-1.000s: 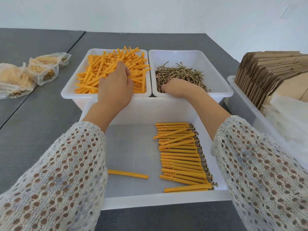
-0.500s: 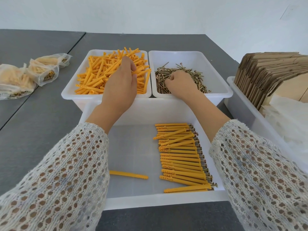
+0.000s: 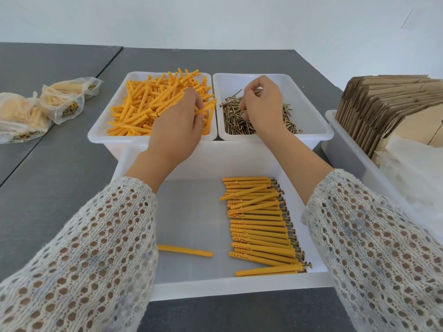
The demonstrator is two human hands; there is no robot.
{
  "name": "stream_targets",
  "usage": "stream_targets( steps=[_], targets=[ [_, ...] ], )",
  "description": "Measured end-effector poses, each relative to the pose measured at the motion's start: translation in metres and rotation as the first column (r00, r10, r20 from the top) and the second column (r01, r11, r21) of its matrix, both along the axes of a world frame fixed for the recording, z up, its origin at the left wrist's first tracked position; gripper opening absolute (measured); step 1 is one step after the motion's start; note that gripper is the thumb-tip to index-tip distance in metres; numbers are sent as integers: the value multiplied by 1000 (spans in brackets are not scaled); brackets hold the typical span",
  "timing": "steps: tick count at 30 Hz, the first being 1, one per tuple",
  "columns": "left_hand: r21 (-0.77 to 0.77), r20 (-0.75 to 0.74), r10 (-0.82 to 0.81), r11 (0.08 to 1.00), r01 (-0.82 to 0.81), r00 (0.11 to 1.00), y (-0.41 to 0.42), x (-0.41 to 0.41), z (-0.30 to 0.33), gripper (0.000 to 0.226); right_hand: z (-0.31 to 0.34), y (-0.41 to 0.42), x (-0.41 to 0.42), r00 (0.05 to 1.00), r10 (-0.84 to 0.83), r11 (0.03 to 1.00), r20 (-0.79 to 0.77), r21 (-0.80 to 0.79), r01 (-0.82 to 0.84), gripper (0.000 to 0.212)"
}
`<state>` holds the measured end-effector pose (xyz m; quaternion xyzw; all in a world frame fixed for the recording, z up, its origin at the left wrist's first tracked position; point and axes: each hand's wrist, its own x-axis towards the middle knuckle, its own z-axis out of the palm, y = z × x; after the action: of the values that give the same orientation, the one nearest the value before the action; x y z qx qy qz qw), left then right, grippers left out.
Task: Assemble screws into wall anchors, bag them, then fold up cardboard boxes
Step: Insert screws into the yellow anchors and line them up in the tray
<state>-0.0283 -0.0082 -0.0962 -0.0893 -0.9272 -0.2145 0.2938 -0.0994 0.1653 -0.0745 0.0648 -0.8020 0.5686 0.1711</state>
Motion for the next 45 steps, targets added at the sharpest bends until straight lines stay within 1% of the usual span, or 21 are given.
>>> stream_targets(
  steps=[2,4,7,9,11,16,19,21,22,26,29,32,35,39,40,42,45],
  targets=[
    [-3,3,4,1000,-4,1000,0,-1,0,13,3,0,-1,994,12,992,106,-124,1,14],
    [-8,7,13,1000,-13,1000,0,-2,0,14,5,3,-3,973,54,963,223,-269,8,13],
    [-20,21,18,1000,-17,1000,-1,-3,-1,12,9,12,-6,908,183,840,378,-540,55,10],
    [-30,25,17,999,-16,1000,-1,-3,-1,11,8,18,-7,883,242,761,403,-644,85,10],
    [-30,24,16,999,-15,1000,-1,-4,-2,10,8,22,-8,881,258,714,395,-693,101,11],
    [-18,32,9,1000,-8,999,-1,-3,-1,11,8,21,-8,892,238,700,385,-704,117,14],
    [-21,26,5,1000,-4,1000,-1,-2,-1,12,8,24,-8,883,290,634,368,-765,110,14],
    [-26,23,6,1000,-6,1000,0,-2,-2,12,8,25,-7,875,352,588,332,-806,69,16],
    [-28,22,7,1000,-7,1000,0,-3,-2,12,8,25,-7,873,375,583,312,-811,39,14],
    [-24,30,-3,1000,3,1000,0,-2,-1,13,8,21,-6,865,419,636,277,-770,-62,8],
    [-27,26,-21,999,22,999,0,-2,0,17,8,17,-6,854,438,683,280,-721,-113,12],
    [-50,12,-8,999,8,1000,1,-3,0,23,7,12,-6,854,440,737,277,-655,-167,17],
    [-56,22,-10,998,11,1000,1,-2,1,27,6,9,-8,860,427,766,280,-617,-180,20],
    [-63,19,-3,998,4,1000,2,-2,1,28,6,8,-8,879,370,814,301,-562,-150,22],
    [-64,17,-3,998,4,1000,2,-2,1,28,6,8,-7,879,367,818,303,-555,-150,23],
    [-66,15,-5,998,6,1000,2,-2,1,28,7,9,-6,861,410,803,302,-567,-184,24],
    [-59,24,1,998,0,1000,2,-3,0,27,10,9,-2,790,528,769,311,-570,-290,24]
  ],
)
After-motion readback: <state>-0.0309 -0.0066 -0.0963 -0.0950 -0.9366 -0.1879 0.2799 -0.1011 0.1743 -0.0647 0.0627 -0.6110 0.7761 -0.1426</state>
